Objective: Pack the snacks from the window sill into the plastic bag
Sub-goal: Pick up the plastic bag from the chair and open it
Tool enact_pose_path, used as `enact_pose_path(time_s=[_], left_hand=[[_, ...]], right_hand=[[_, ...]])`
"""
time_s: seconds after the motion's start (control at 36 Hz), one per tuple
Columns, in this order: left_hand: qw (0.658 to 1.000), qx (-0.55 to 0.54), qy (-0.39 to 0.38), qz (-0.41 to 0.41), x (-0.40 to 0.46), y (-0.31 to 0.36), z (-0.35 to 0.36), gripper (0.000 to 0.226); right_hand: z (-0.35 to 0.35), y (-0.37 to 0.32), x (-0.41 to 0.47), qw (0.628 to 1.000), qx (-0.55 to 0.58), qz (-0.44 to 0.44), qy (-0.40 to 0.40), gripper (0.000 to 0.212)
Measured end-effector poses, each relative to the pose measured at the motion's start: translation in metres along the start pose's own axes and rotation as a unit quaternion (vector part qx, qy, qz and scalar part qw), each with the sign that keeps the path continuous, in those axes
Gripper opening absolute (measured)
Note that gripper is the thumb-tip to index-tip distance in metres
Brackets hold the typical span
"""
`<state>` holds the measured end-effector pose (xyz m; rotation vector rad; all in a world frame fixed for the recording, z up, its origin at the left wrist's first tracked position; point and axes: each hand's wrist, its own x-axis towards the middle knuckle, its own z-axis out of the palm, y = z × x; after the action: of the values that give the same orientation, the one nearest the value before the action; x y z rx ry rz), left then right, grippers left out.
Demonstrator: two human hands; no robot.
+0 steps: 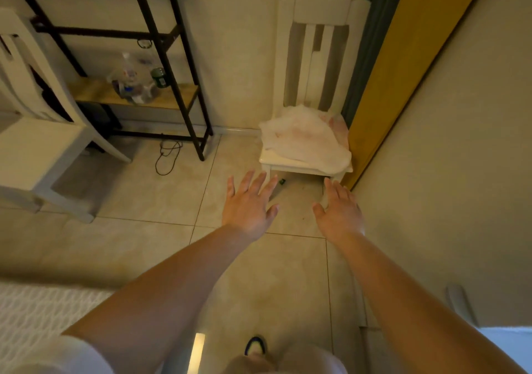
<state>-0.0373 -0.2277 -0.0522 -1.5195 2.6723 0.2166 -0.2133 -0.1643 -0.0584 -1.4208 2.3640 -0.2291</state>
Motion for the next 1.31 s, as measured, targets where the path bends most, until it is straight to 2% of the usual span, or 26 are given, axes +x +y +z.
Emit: enact_pose_path(time_s=[0.22, 0.36, 0.75, 0.89, 1.08, 1.31], left_hand=[[1.0, -0.001, -0.006, 0.003, 0.09, -0.01, -0.003, 0.065], [1.0, 0.018, -0.015, 0.003, 0.158, -0.009, 0.0, 0.065], [0.996, -0.027, -0.063, -0.063, 0.323, 0.008, 0.001, 0.061], [0.994, -0.032, -0.082, -0.072, 0.381, -0.005, 0.002, 0.059], [0.994, -0.024, -0.105, -0.033, 0.473, -0.039, -0.004, 0.059], [0.987, -0.025, -0.157, -0.02, 0.569, -0.076, 0.003, 0.056]], right_hand=[[-0.013, -0.012, 0.1, 1.0, 0.016, 0.015, -0.003, 0.062], [-0.018, -0.01, 0.167, 1.0, 0.011, -0.011, -0.018, 0.061], [-0.038, 0.002, 0.341, 0.996, 0.029, -0.006, -0.089, 0.054], [-0.033, -0.001, 0.393, 0.993, 0.035, 0.003, -0.109, 0.053], [-0.017, -0.013, 0.479, 0.992, 0.044, 0.034, -0.118, 0.044], [-0.002, -0.026, 0.569, 0.98, 0.107, 0.089, -0.141, 0.038]])
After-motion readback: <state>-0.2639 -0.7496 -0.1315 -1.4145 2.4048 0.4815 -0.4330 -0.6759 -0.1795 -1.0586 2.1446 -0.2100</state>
